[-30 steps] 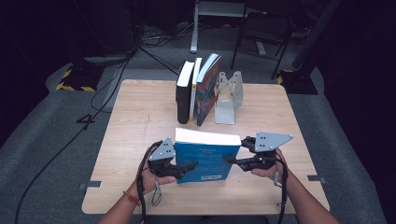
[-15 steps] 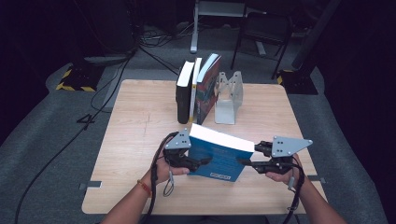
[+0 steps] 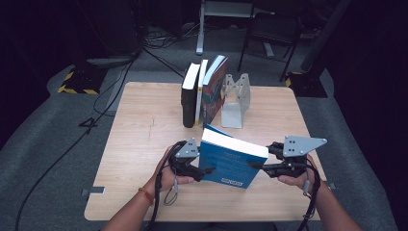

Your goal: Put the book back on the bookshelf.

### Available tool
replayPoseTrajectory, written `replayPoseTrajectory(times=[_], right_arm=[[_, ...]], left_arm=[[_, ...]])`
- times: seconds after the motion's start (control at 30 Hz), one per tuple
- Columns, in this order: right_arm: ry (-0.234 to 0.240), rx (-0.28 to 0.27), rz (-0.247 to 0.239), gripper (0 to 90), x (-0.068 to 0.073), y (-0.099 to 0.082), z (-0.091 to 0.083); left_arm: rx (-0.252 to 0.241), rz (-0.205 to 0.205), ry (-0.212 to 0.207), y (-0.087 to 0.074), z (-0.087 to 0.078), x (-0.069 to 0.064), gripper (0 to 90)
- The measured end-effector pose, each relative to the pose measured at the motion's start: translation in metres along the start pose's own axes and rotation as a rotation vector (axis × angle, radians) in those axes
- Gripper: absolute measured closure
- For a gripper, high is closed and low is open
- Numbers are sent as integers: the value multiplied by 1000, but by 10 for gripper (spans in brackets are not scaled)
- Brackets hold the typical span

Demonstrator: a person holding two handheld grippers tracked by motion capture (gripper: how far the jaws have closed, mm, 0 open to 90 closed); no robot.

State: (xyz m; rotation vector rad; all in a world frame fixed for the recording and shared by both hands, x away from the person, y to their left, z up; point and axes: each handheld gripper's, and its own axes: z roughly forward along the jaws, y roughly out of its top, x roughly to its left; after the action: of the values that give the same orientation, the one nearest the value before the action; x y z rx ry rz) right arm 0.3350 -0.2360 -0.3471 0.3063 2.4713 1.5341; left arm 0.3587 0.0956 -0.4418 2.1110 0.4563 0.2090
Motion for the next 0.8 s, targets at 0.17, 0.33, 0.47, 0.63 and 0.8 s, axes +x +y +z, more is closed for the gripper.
replayPoseTrajectory(times=[0.17, 0.33, 0.47, 0.63, 0.8], right_arm=[[57, 48, 2, 544, -2, 14, 6], [80, 91, 14, 531, -3, 22, 11], [78, 106, 26, 533, -3, 24, 19], [89, 106, 21, 571, -2, 26, 25], [58, 106, 40, 596, -4, 26, 24]], left_arm=[[69, -27, 27, -26, -12, -1, 247], [205, -41, 92, -58, -20, -7, 245], [280, -31, 118, -73, -20, -9, 243], [259, -51, 119, -73, -26, -5, 242], [270, -77, 142, -78, -25, 3, 242]])
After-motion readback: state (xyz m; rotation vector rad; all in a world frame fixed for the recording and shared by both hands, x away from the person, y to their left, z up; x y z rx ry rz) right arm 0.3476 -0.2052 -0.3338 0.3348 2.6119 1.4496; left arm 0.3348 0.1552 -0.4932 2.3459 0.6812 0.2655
